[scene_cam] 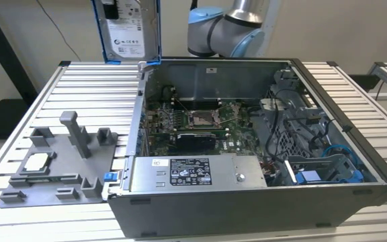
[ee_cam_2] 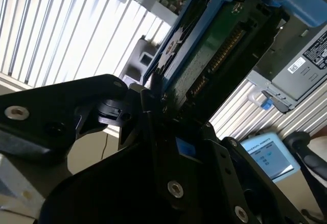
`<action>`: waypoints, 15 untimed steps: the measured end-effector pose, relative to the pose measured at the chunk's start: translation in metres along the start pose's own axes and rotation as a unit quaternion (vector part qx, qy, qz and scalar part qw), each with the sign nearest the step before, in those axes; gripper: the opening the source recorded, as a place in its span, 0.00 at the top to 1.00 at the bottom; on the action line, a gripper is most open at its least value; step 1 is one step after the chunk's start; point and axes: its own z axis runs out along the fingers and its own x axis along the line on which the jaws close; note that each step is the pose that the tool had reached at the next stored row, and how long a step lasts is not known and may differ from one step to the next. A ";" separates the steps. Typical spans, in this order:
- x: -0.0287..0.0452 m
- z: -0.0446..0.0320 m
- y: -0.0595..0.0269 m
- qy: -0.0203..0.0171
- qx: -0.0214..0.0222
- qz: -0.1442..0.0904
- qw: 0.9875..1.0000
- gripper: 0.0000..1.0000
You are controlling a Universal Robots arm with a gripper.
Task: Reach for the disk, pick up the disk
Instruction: 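Pick up the disk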
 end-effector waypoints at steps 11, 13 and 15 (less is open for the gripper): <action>-0.0003 -0.0011 -0.0619 0.000 -0.005 0.000 1.000 1.00; -0.0004 -0.0013 -0.0754 0.000 -0.007 0.000 1.000 1.00; -0.0005 -0.0015 -0.0842 0.000 -0.007 0.000 1.000 1.00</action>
